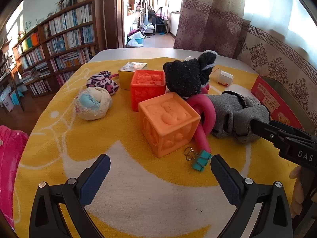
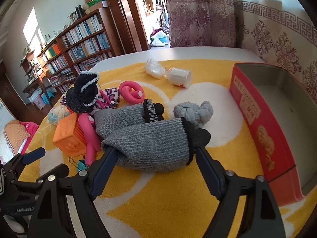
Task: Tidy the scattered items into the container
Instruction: 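Move the right tool to the grey sock while the left tool approaches the teal binder clip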
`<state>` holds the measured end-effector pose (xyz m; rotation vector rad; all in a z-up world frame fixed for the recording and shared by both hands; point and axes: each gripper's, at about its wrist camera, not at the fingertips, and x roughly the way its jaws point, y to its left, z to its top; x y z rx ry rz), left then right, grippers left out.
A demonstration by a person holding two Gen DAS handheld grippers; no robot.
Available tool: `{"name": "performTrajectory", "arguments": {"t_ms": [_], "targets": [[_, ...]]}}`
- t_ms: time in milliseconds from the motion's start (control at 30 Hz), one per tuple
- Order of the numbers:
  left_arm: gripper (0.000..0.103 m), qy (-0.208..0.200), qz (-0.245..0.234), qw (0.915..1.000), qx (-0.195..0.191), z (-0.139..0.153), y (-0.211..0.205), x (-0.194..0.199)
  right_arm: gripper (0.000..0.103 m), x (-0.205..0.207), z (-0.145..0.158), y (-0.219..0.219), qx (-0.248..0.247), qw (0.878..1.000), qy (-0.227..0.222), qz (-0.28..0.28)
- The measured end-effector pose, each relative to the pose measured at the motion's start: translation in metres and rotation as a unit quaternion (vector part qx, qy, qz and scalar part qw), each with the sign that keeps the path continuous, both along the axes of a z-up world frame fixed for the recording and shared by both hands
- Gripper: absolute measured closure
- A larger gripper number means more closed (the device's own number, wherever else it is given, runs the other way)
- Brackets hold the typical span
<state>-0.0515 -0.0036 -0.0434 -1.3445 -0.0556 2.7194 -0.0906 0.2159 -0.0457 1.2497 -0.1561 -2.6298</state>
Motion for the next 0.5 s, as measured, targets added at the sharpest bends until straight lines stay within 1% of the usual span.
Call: {"name": "performTrajectory", "arguments": {"t_ms": [167,300,500], "targets": [[0.000,-0.007,-0.021,0.9998,-0.002,-0.003,0.012,-0.003,0.018,-0.004,-0.003,-0.002,-0.001,1.000,0.002,0.009],[0.000,-0.014,-0.025,0.9996,-0.005,-0.006,0.019,-0.008,0.018,-0.004,-0.004,0.001,-0.013,1.000,0.000,0.008],[0.000,-0.037,-0.031,0.9988,-0.003,-0.016,0.025,-0.019,0.018,-0.002,-0.004,0.001,-0.012,1.000,0.004,0.007]]}}
